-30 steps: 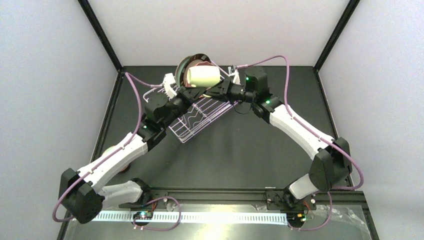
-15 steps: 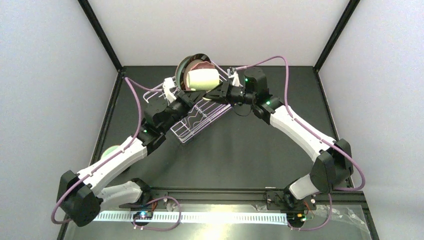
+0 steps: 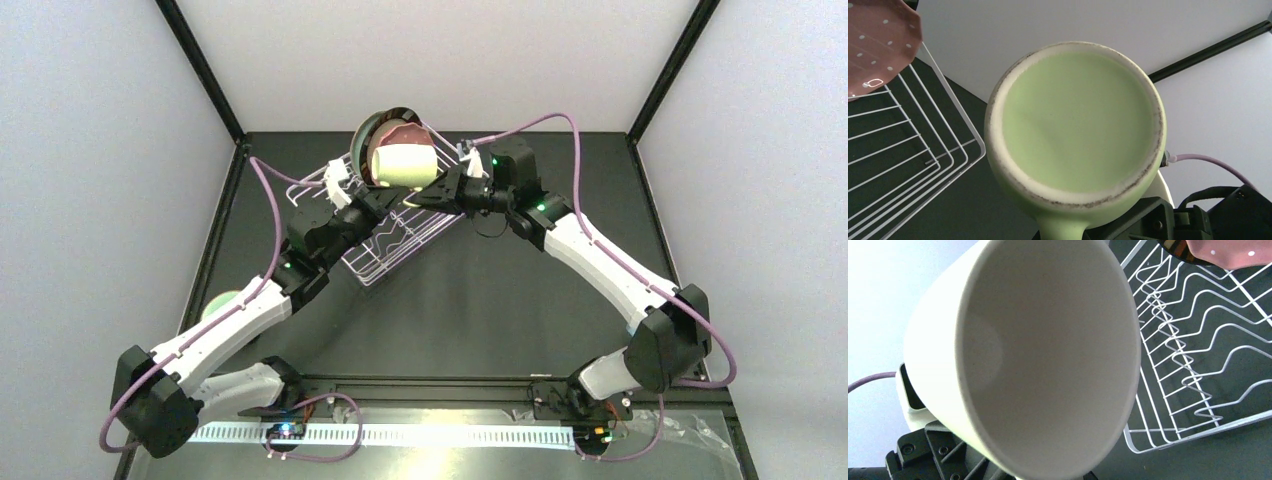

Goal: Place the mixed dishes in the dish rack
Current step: Pass from the right arm to the left, then place the upside down cup on the dish rack.

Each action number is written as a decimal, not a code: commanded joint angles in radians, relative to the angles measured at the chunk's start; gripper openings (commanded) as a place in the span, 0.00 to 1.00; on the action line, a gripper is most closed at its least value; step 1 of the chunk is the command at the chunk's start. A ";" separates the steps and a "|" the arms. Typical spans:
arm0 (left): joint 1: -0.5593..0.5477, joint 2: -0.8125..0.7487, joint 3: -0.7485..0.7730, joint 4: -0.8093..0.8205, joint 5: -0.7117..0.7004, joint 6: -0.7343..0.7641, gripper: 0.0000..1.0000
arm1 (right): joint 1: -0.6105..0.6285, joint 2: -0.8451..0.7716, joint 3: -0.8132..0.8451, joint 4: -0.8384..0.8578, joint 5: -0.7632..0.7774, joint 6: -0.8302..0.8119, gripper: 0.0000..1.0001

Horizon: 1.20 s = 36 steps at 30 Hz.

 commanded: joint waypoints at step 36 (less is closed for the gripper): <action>0.023 -0.011 0.175 -0.446 -0.546 0.154 0.01 | -0.035 -0.091 0.046 -0.183 -0.035 -0.209 0.45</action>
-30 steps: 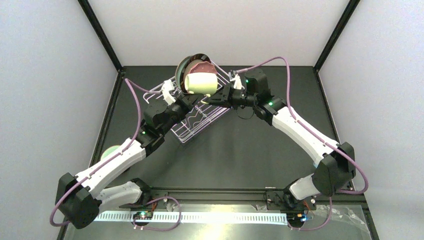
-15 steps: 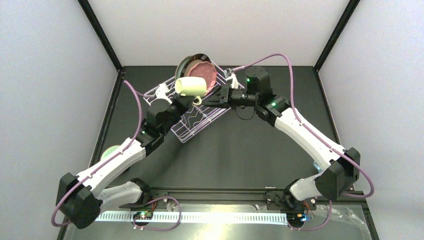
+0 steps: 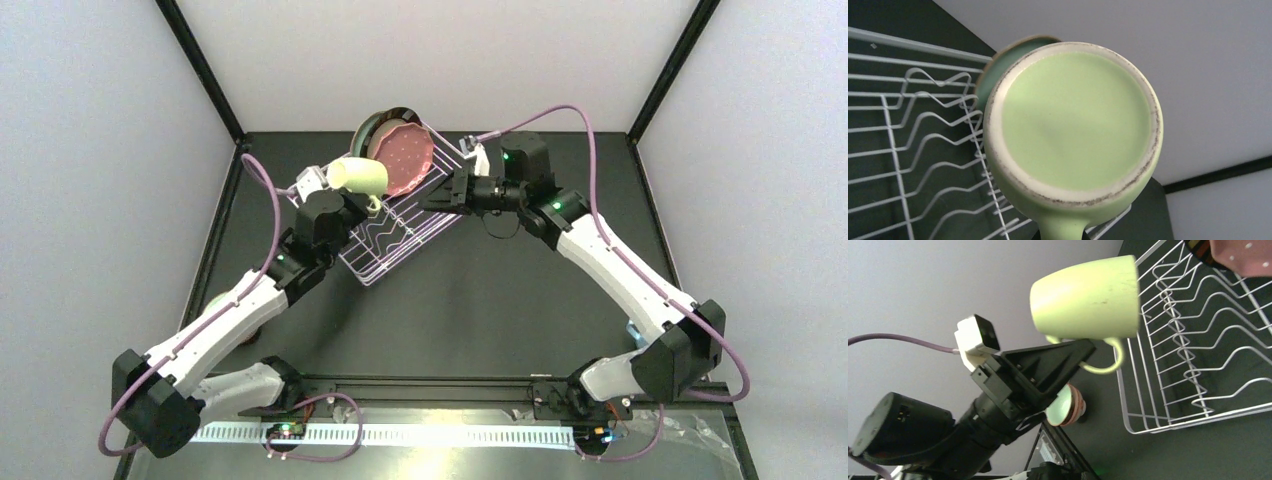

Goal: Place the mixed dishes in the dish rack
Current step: Place the upside down cup on the dish rack.

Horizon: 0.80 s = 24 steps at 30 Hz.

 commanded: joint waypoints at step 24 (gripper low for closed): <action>0.003 0.325 0.367 -0.464 -0.582 0.000 0.01 | -0.127 -0.129 -0.167 -0.065 -0.016 -0.134 0.45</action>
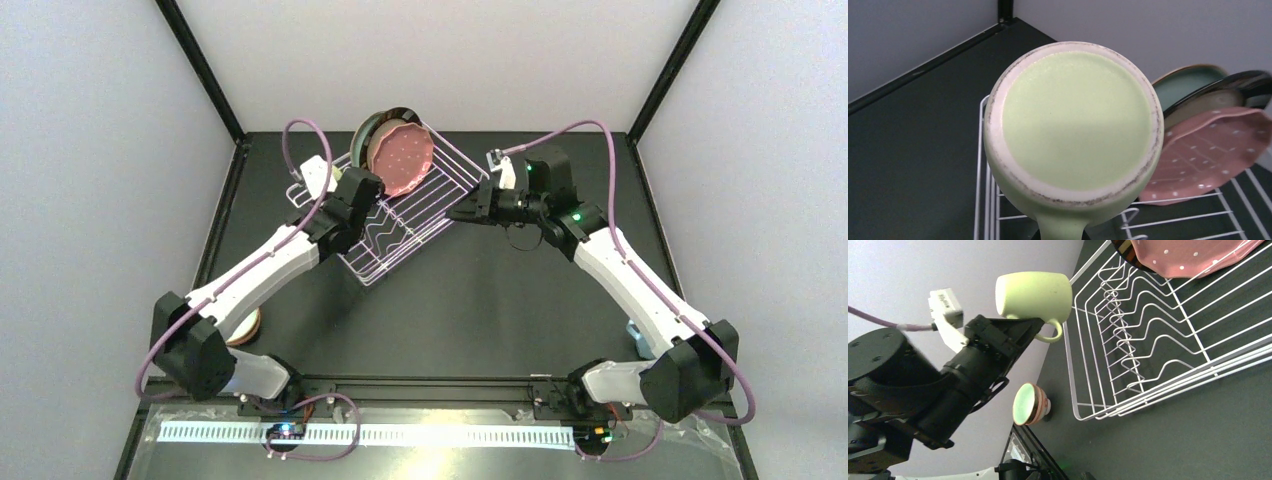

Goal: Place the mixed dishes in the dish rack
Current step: Place the upside down cup on the dish rack.

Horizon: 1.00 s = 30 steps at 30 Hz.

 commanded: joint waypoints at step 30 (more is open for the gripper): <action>0.147 0.240 0.089 0.011 -0.042 -0.044 0.01 | -0.020 0.011 -0.019 0.003 -0.034 -0.034 0.45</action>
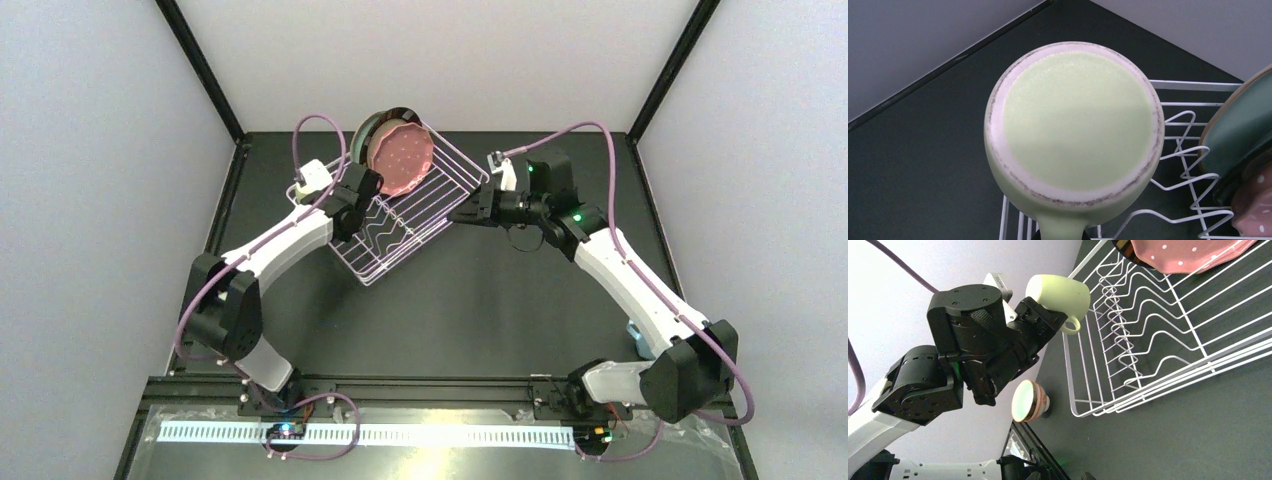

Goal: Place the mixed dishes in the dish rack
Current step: Place the upside down cup on the dish rack.

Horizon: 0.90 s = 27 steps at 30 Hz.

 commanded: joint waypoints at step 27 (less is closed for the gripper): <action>0.099 0.138 0.101 0.066 0.124 -0.106 0.01 | -0.030 0.076 0.025 0.002 -0.031 -0.035 0.45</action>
